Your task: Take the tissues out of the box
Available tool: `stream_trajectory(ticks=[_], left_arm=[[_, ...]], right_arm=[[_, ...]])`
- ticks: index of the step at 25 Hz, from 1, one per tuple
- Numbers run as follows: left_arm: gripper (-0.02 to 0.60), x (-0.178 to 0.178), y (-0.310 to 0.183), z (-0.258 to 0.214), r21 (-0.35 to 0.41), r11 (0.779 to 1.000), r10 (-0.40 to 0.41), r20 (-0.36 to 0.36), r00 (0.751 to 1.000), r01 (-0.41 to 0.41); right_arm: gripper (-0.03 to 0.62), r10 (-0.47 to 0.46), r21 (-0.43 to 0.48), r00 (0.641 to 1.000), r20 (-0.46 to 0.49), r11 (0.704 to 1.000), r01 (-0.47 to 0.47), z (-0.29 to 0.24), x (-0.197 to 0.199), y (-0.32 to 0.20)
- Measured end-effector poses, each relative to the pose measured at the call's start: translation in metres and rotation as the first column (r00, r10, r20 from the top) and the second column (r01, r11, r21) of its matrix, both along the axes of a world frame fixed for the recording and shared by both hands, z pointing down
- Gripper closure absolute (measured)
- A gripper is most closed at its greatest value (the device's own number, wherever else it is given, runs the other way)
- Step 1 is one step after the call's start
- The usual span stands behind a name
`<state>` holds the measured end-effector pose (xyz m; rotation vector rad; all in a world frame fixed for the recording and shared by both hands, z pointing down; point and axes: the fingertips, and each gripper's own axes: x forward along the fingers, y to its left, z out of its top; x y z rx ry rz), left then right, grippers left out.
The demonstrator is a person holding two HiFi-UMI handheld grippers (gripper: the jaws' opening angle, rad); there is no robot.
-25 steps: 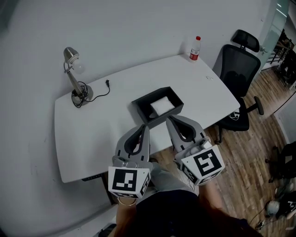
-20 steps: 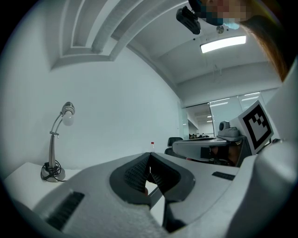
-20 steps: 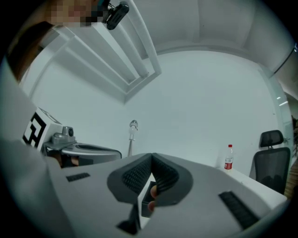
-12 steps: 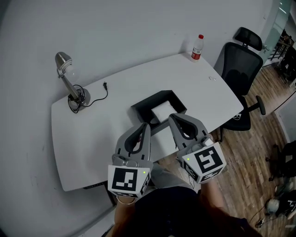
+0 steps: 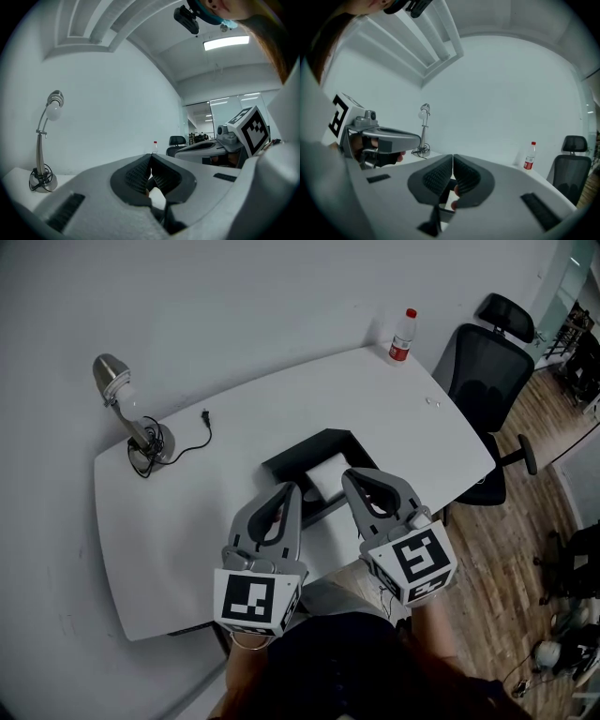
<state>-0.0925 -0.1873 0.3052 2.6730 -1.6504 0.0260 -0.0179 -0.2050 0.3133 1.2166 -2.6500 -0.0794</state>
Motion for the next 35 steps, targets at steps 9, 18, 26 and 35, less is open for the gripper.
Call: stream_trajectory(ticks=[9, 18, 26, 35], left_arm=[[0.555, -0.001, -0.030, 0.006, -0.018, 1.000, 0.014, -0.006, 1.000, -0.014], [0.555, -0.003, -0.053, 0.004, -0.023, 1.000, 0.018, 0.004, 1.000, -0.018], [0.555, -0.002, -0.069, 0.008, -0.066, 0.997, 0.026, -0.034, 0.999, -0.028], [0.555, -0.004, -0.085, 0.019, -0.077, 0.996, 0.041, -0.030, 0.999, -0.043]], right_arm=[[0.557, -0.003, -0.049, 0.998, -0.056, 0.999, 0.000, 0.020, 0.004, -0.027], [0.516, -0.034, -0.109, 0.991, -0.129, 0.994, 0.020, 0.042, 0.002, -0.048], [0.431, -0.088, -0.211, 0.971, -0.224, 0.977, 0.039, 0.073, -0.001, -0.058], [0.352, -0.146, -0.326, 0.943, -0.299, 0.944, 0.042, 0.105, -0.002, -0.064]])
